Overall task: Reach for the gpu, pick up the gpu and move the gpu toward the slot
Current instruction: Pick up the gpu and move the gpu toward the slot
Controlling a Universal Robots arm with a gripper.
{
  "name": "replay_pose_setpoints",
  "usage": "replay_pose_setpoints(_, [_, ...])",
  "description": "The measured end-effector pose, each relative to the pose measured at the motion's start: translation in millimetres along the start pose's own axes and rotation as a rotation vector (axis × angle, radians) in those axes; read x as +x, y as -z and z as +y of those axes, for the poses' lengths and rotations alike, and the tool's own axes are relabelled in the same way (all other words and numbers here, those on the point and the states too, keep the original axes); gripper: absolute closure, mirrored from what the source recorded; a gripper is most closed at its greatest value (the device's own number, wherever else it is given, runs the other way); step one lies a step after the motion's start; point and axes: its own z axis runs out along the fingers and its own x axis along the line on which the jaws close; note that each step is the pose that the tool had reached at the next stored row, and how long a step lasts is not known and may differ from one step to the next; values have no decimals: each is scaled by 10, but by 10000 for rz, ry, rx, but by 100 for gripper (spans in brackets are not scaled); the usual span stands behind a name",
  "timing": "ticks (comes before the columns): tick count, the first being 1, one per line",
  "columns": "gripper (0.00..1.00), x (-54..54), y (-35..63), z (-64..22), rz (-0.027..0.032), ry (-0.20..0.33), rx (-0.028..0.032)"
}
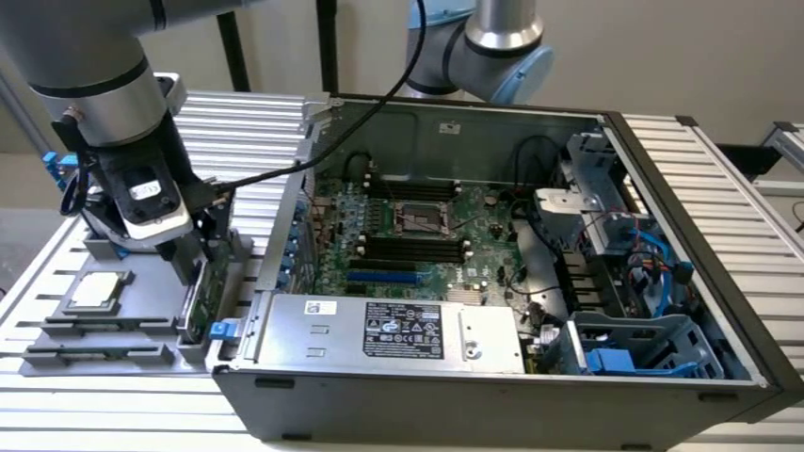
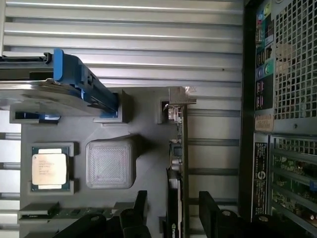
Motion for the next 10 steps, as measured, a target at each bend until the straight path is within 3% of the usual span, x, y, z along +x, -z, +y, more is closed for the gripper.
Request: replay_pose_setpoints(10, [46, 4, -182, -6, -41, 3, 86])
